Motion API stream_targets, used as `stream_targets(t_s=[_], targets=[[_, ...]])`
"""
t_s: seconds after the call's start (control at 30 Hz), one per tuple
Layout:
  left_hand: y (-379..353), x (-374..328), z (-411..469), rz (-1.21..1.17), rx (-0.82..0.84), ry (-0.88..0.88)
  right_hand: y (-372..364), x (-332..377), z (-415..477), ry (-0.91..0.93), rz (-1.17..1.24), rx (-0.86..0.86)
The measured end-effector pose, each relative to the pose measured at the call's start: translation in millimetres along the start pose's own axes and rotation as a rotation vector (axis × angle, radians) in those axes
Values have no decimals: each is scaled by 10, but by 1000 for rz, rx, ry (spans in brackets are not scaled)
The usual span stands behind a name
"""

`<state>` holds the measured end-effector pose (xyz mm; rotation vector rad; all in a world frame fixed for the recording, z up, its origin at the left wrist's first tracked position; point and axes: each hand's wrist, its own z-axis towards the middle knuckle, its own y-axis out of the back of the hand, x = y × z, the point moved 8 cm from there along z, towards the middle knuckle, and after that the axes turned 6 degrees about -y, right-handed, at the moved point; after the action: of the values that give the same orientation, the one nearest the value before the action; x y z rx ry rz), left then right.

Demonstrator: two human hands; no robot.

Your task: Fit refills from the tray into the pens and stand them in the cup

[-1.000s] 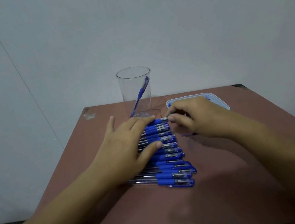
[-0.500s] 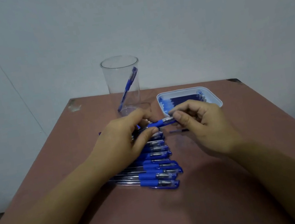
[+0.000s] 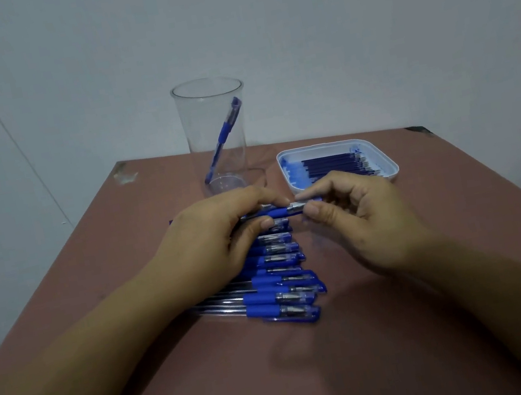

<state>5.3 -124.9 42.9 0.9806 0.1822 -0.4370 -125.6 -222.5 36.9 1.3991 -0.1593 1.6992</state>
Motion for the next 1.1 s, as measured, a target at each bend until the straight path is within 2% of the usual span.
stream_targets(t_s=[0.5,0.63,0.87,1.03,1.1], targets=[[-127,-22,-39,-287,140,98,69,151,-72,165,-324,-69],[-96,109,-93,-276,149,134,370,37,-50,79,-312,-107],[92,181,-28,-224,-8,109,235,-95,-70,-45,-375,201],[108,125,-15,-138,6,41,101,-196,-111,-132,-434,361],[123,104,-10,-102,-4,7,72,-188,-120,-130,-446,376]])
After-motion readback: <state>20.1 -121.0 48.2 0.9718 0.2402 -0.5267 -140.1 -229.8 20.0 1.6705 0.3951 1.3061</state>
